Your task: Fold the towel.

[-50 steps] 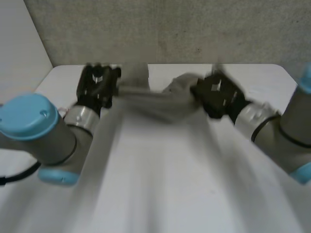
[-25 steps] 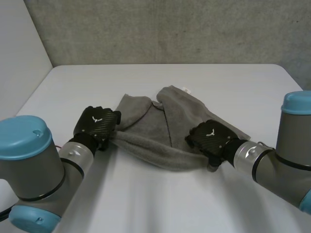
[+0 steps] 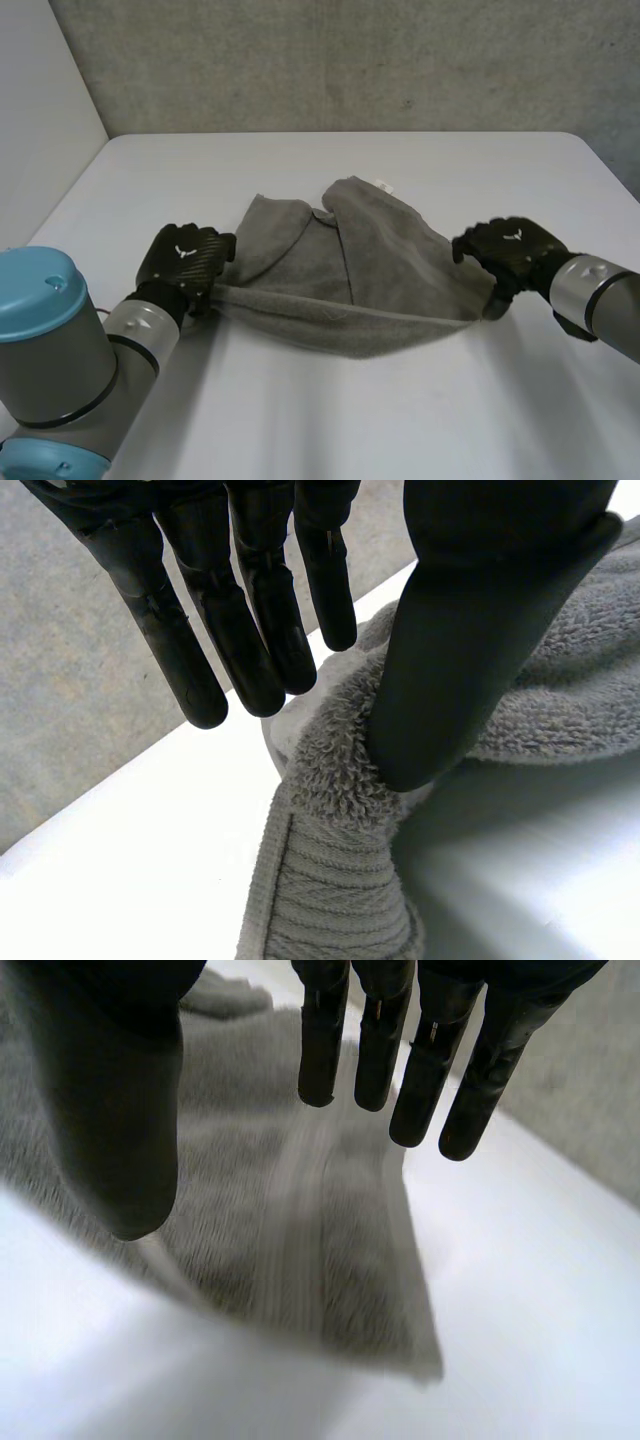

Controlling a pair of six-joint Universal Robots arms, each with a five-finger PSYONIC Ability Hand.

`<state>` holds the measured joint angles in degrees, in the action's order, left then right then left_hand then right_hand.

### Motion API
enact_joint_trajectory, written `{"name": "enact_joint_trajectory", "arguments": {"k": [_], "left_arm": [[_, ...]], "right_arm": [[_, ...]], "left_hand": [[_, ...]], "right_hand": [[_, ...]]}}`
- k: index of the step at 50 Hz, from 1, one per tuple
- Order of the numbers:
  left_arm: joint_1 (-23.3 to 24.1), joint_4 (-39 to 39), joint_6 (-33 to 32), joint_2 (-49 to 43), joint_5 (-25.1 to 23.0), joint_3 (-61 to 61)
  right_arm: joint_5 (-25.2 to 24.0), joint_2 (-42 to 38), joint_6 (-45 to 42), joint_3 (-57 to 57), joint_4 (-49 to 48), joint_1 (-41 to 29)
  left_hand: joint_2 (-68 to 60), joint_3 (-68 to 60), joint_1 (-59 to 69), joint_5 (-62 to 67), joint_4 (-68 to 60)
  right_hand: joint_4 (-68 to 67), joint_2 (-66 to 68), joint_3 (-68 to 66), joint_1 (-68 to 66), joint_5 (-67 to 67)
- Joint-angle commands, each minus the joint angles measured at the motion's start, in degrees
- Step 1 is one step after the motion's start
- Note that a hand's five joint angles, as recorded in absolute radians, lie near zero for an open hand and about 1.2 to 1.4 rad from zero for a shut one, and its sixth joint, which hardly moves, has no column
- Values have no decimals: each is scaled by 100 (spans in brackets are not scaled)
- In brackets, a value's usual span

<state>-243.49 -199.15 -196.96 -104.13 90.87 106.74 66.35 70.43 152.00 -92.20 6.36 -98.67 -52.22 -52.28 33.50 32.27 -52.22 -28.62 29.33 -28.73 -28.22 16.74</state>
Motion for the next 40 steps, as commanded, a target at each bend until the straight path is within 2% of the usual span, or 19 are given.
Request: {"name": "enact_joint_trajectory", "arguments": {"k": [1,3,5,11,18,26,34,40], "left_arm": [[-94,-1,35,-2,-8,-4],[-103,7,43,-2,-17,-4],[-120,-1,43,7,-17,-4],[-120,16,43,15,-17,5],[-120,16,52,7,-26,84],[-120,16,52,7,-26,128],[-147,16,52,7,-26,128],[-147,16,52,7,-26,137]], "right_arm": [[-158,-407,286,-61,94,340],[-298,-478,383,-52,129,393],[-639,-618,558,-43,208,445],[-887,-838,769,-70,182,437],[-861,-917,796,-96,-99,410],[-703,-1207,892,53,-398,393],[-571,-1418,910,211,-451,340],[-571,-1453,910,238,-442,278]], "left_hand": [[-660,-654,2532,1656,-661],[-677,-671,2549,1673,-678],[-677,-671,2549,1673,-678],[-677,-671,2549,1673,-678],[-610,-604,2482,1605,-610],[163,169,1708,832,163],[181,187,1691,815,180],[231,237,1641,765,230]], "right_hand": [[255,-326,267,216,-68],[272,-343,283,233,-85],[255,-326,267,216,-68],[104,-175,116,65,83],[-98,27,-87,-137,286],[-735,664,-724,-775,923],[-1628,1557,-1616,-1667,1815],[-1696,1625,-1685,-1735,1884]]}}
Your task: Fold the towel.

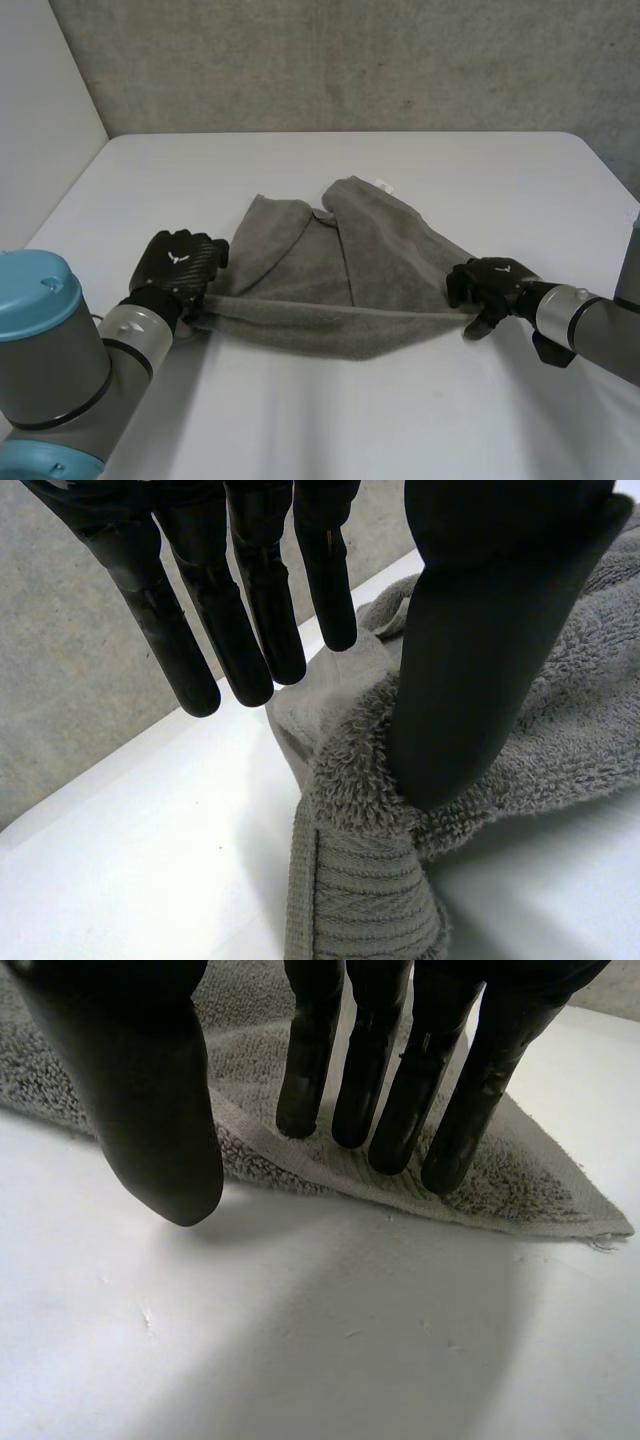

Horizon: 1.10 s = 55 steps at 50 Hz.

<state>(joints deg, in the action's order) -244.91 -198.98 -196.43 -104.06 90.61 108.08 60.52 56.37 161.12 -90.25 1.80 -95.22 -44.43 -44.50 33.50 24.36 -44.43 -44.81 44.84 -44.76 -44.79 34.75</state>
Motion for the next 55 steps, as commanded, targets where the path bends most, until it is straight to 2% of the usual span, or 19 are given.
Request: {"name": "enact_joint_trajectory", "arguments": {"k": [1,15,21,23,24,26,30,32,33,35,42,51,55], "left_arm": [[-4,0,0,0,0,2],[-4,0,0,0,0,2],[-4,0,0,0,0,2],[5,0,0,0,0,2],[5,0,0,0,0,2],[-4,0,-9,-9,0,2],[-4,0,-27,-26,0,2],[-13,9,-35,-35,0,2],[-13,9,-35,-35,0,2],[-30,9,-53,-35,0,11],[-118,0,-53,-53,-26,64],[-136,18,-44,-211,-299,64],[-127,87,-35,-307,-404,72]], "right_arm": [[13,-47,-2,42,13,-67],[4,-100,156,104,-22,-348],[13,-258,306,209,-75,-375],[13,-285,314,244,-83,-375],[13,-285,315,244,-83,-375],[4,-285,315,236,-110,-340],[-5,-170,315,192,-171,-296],[-5,179,315,96,-250,-191],[-5,181,315,95,-250,-190],[-22,671,315,-141,-425,28],[-93,1411,280,-739,-734,390],[-102,1543,271,-810,-725,390],[-102,1526,279,-819,-725,390]], "left_hand": [[-549,-542,1641,1555,-549],[-263,-256,1355,1269,-263],[-263,-256,1355,1269,-263],[-46,-39,1138,1052,-46],[-44,-37,1136,1050,-44],[943,950,149,63,943],[1504,1511,-411,-497,1504],[2457,2464,-1365,-1450,2457],[2462,2469,-1370,-1456,2462],[3100,3107,-2008,-2094,3100],[3135,3142,-2043,-2129,3135],[3001,3008,-1908,-1994,3001],[2448,2455,-1356,-1442,2448]], "right_hand": [[-77,73,-81,-78,83],[-127,124,-132,-129,133],[-1759,1755,-1764,-1760,1765],[-3511,3508,-3516,-3513,3517],[-3519,3516,-3524,-3521,3525],[-3519,3516,-3524,-3521,3525],[-3519,3516,-3524,-3521,3525],[-3519,3516,-3524,-3521,3525],[-3519,3516,-3524,-3521,3525],[-3519,3516,-3524,-3521,3525],[-3519,3516,-3524,-3521,3525],[-3519,3516,-3524,-3521,3525],[-3519,3516,-3524,-3521,3525]]}}
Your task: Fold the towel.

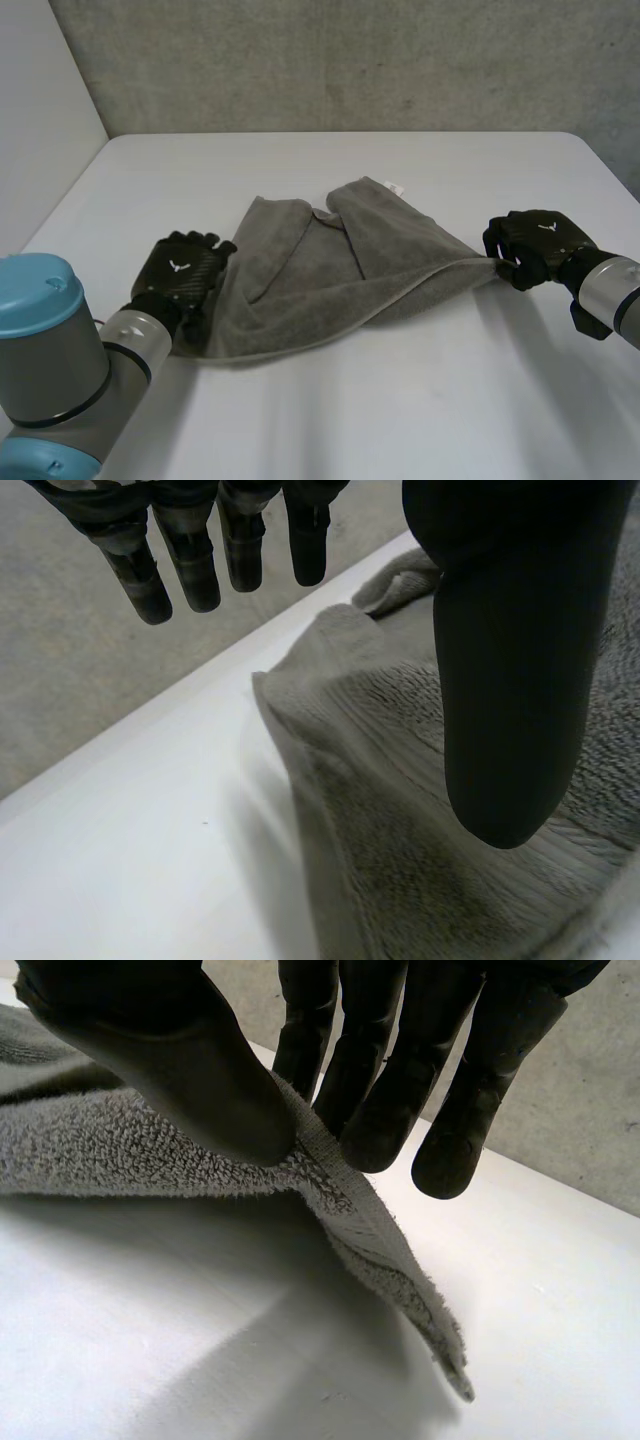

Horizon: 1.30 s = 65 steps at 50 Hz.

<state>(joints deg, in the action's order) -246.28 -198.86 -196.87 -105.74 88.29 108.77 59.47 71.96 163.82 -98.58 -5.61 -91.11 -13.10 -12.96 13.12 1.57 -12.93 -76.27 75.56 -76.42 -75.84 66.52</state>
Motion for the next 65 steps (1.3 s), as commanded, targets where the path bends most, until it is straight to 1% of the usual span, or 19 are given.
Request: {"name": "enact_joint_trajectory", "arguments": {"k": [1,5,7,13,16,18,19,21,23,29,34,39,44,52,57,61,62,63,65], "left_arm": [[10,137,17,-139,-172,4],[27,313,35,-157,-172,-5],[71,593,35,-166,-172,4],[106,1042,97,-157,-163,-49],[115,1245,193,-131,-163,-75],[115,1341,289,-122,-154,-92],[115,1341,290,-122,-154,-93],[115,1367,377,-104,-154,-93],[115,1376,395,-78,-146,-84],[264,1631,404,97,-163,-75],[414,1666,404,80,-146,-66],[396,1666,395,-25,-110,-75],[396,1684,395,-78,-110,-93],[432,1693,395,335,-146,-13],[581,1684,395,309,-102,-13],[581,1666,395,230,-110,-5],[572,1649,387,143,-110,-13],[572,1649,387,142,-110,-13],[537,1640,387,-42,-119,-40]], "right_arm": [[3,-33,9,15,16,-21],[20,-33,9,15,16,-21],[38,-33,1,6,16,-30],[20,-51,-8,-3,16,-21],[20,-60,-8,-21,7,-21],[29,-77,-26,-21,7,-30],[29,-77,-26,-21,7,-30],[29,-77,-43,-12,7,-30],[29,-77,-43,-12,7,-30],[20,-77,-52,-12,7,-21],[12,-77,-52,-12,7,-30],[12,-86,-52,-12,7,-38],[12,-95,-61,-12,7,-30],[12,-95,-61,-12,7,-38],[12,-95,-61,-12,7,-47],[12,-95,-61,-12,7,-47],[12,-95,-61,-12,7,-47],[12,-95,-61,-12,7,-47],[12,-95,-61,-21,7,-47]], "left_hand": [[-870,-884,869,1024,-887],[-1276,-1289,1274,1429,-1293],[-1644,-1658,1642,1797,-1661],[-1848,-1861,1846,2001,-1865],[-2251,-2265,2250,2405,-2268],[-3271,-3285,3270,3425,-3288],[-3277,-3291,3276,3431,-3294],[-4282,-4296,4281,4436,-4299],[-4387,-4400,4385,4540,-4404],[-4455,-4469,4453,4608,-4472],[-4337,-4351,4336,4491,-4354],[-4354,-4368,4353,4508,-4371],[-4909,-4923,4908,5063,-4926],[-4960,-4973,4958,5113,-4976],[-4775,-4789,4774,4929,-4792],[-4556,-4570,4554,4709,-4573],[-4139,-4153,4138,4293,-4156],[-4135,-4149,4134,4289,-4152],[-3314,-3327,3312,3467,-3331]], "right_hand": [[-373,444,-358,-416,348],[-373,444,-358,-416,348],[-373,444,-358,-416,348],[-373,444,-358,-416,348],[-373,444,-358,-416,348],[-373,444,-358,-416,348],[-373,444,-358,-416,348],[-373,444,-358,-416,348],[-373,444,-358,-416,348],[-373,444,-358,-416,348],[-373,444,-358,-416,348],[-373,444,-358,-416,348],[-373,444,-358,-416,348],[-373,444,-358,-416,348],[-373,444,-358,-416,348],[-373,444,-358,-416,348],[-373,444,-358,-416,348],[-373,444,-358,-416,348],[-373,444,-358,-416,348]]}}
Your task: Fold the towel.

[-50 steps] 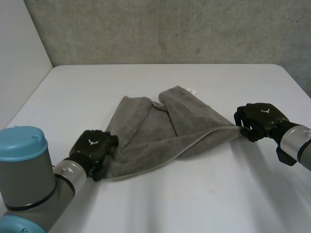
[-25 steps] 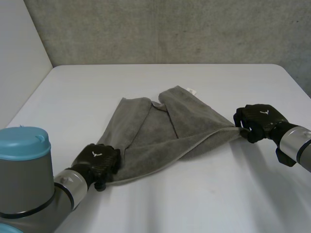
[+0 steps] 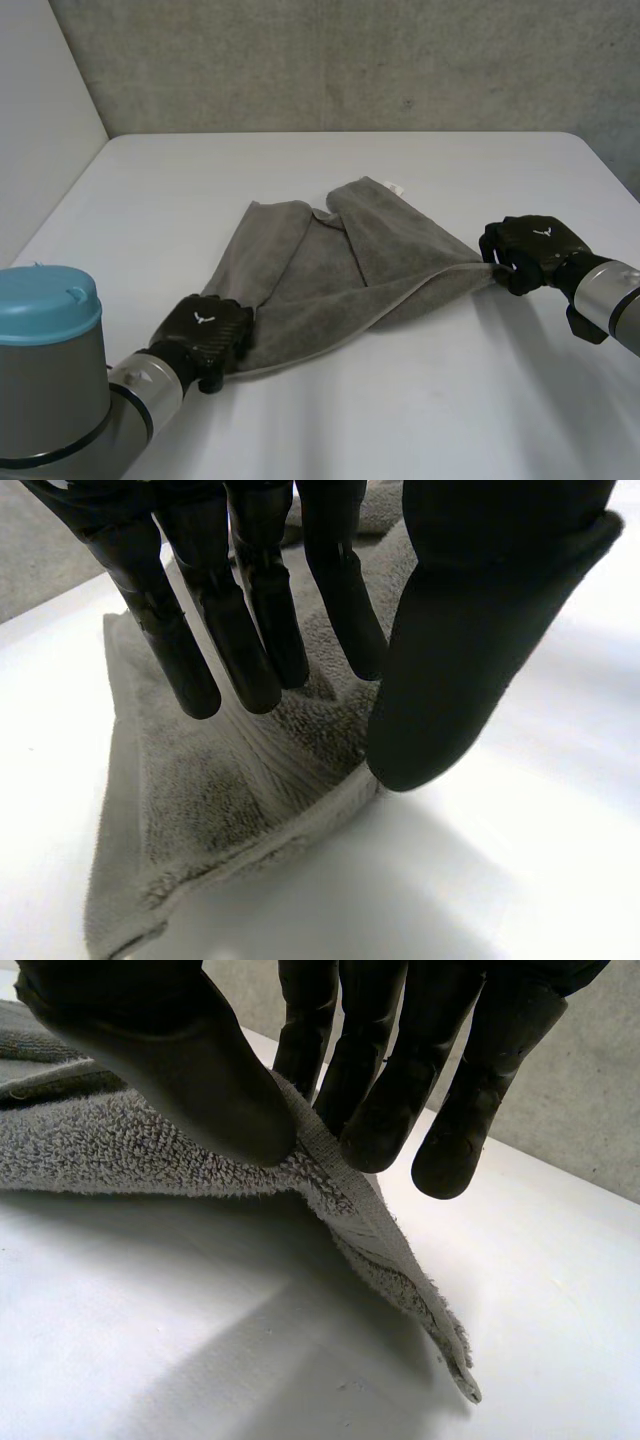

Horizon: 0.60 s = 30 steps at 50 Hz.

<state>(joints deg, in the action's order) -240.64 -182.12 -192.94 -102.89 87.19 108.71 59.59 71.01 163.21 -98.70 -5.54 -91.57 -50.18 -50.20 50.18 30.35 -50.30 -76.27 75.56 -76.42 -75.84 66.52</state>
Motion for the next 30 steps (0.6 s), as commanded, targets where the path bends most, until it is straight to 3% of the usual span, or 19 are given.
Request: {"name": "enact_joint_trajectory", "arguments": {"k": [1,15,25,30], "left_arm": [[-26,-34,-7,-328,-9,-34],[-53,-219,-25,-767,0,-122],[-44,-843,-60,-1031,404,-140],[-44,-1036,-77,-1189,448,-227]], "right_arm": [[0,0,0,-9,0,-1],[0,0,0,-9,0,-1],[0,0,0,-18,0,-10],[0,0,0,-26,0,-19]], "left_hand": [[397,398,-397,587,408],[397,398,-397,587,408],[128,129,-128,856,139],[-1080,-1078,1080,2063,-1068]], "right_hand": [[-373,444,-358,-416,348],[-373,444,-358,-416,348],[-373,444,-358,-416,348],[-373,444,-358,-416,348]]}}
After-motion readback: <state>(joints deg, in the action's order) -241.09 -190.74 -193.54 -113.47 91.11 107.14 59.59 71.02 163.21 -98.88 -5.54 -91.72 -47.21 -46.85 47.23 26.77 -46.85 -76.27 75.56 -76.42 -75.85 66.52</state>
